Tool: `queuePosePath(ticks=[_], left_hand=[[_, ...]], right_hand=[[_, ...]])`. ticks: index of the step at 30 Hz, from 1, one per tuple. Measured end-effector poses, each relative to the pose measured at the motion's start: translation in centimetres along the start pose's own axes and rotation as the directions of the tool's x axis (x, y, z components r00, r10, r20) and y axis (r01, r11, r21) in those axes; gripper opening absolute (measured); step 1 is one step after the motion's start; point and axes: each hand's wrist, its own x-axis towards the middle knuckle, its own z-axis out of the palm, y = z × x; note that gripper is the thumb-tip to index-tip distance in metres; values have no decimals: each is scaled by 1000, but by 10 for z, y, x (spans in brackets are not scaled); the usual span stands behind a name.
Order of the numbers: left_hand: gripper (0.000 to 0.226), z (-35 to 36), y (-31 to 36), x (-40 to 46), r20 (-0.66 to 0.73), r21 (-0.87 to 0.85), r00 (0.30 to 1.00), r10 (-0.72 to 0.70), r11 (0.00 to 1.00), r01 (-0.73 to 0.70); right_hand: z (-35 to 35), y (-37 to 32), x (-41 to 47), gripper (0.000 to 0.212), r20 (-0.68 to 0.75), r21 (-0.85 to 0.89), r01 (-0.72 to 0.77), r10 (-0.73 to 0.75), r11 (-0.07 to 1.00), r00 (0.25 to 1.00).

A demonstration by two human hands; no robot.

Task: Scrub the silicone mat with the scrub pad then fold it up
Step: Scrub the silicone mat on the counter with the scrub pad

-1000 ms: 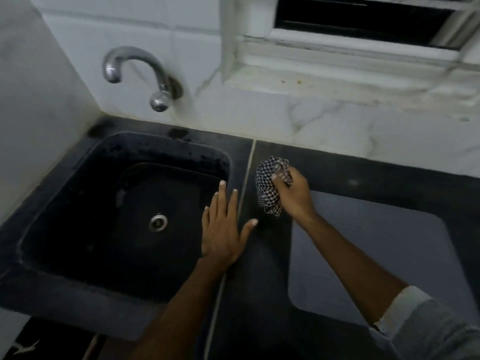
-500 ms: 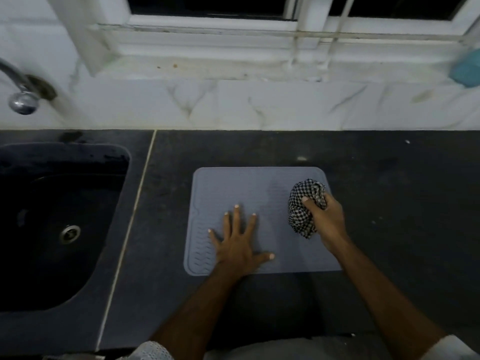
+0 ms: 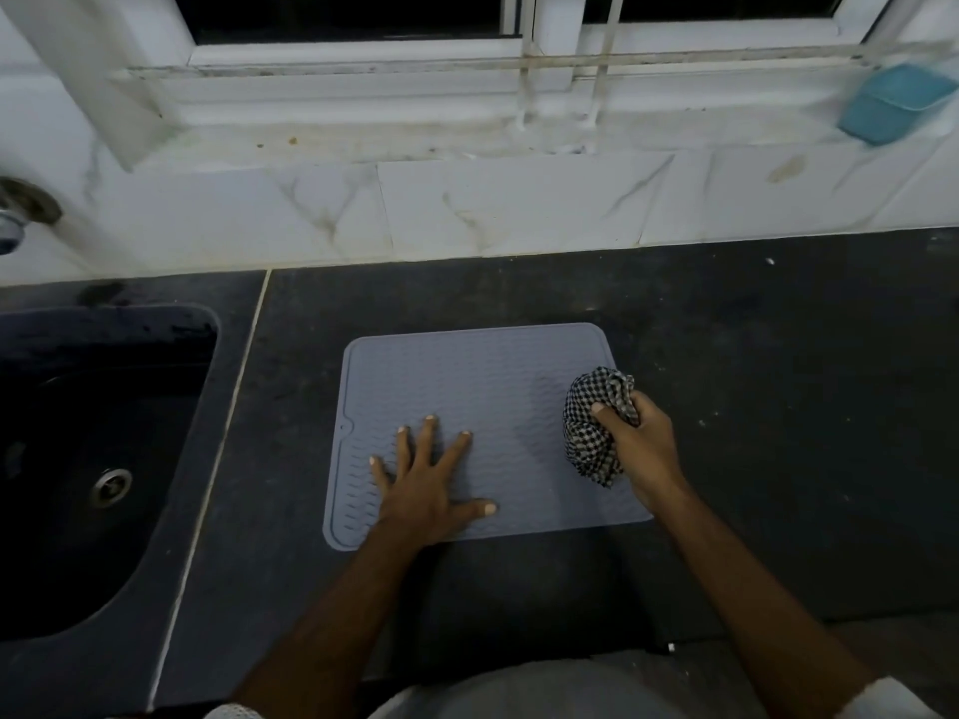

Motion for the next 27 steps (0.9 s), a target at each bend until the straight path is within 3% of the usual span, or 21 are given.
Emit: queuePosePath(ticks=[10,15,17,19,21,23,25,27], left_hand=[[103,-6,4,-4,7,-5,1000,10,1000,-10],[104,-19,16,5,-95,-12,995,14,1000,-16],[107,-30,25,18,-100,3,995,14,1000,-13],[113,-42,31,35,-63,35,998,23,999,-21],[120,-54,34,53,12,33,1000,16,999,-16],[125,-58,36,67,118,56,993,-6,998,0],[128,-55,36,74,214,85,976,-36,996,18],[130,-50,36,77,259,106,963,-69,993,43]], right_hand=[[-4,-3,27,20,-4,41,-37,37,998,999],[2,-17,60,29,13,70,-135,135,988,991],[11,-26,76,36,24,2,-81,81,997,996],[22,-35,90,38,47,-189,95,-87,977,995],[33,-41,104,37,142,-424,366,-338,828,930],[43,-42,118,38,341,-570,583,-478,580,809],[51,-37,129,41,567,-648,696,-415,308,712],[57,-24,133,43,704,-667,743,-279,56,653]])
